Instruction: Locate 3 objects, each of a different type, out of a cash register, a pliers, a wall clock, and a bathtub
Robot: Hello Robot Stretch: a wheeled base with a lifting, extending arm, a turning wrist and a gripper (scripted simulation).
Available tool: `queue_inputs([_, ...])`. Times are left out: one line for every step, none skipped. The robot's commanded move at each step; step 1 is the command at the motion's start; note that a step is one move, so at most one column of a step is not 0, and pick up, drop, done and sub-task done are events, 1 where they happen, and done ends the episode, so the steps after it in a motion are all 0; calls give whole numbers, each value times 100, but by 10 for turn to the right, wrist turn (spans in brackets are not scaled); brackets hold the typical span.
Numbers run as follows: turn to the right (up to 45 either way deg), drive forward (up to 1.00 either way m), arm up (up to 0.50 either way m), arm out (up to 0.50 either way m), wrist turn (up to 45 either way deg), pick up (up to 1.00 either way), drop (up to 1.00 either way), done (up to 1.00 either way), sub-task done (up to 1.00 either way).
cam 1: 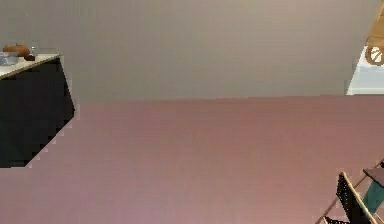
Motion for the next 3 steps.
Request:
queue_inputs([0,100,0,0,0,0,0,0,0])
queue_inputs([450,0,0,0,0,0,0,0,0])
queue_inputs([30,0,0,0,0,0,0,0,0])
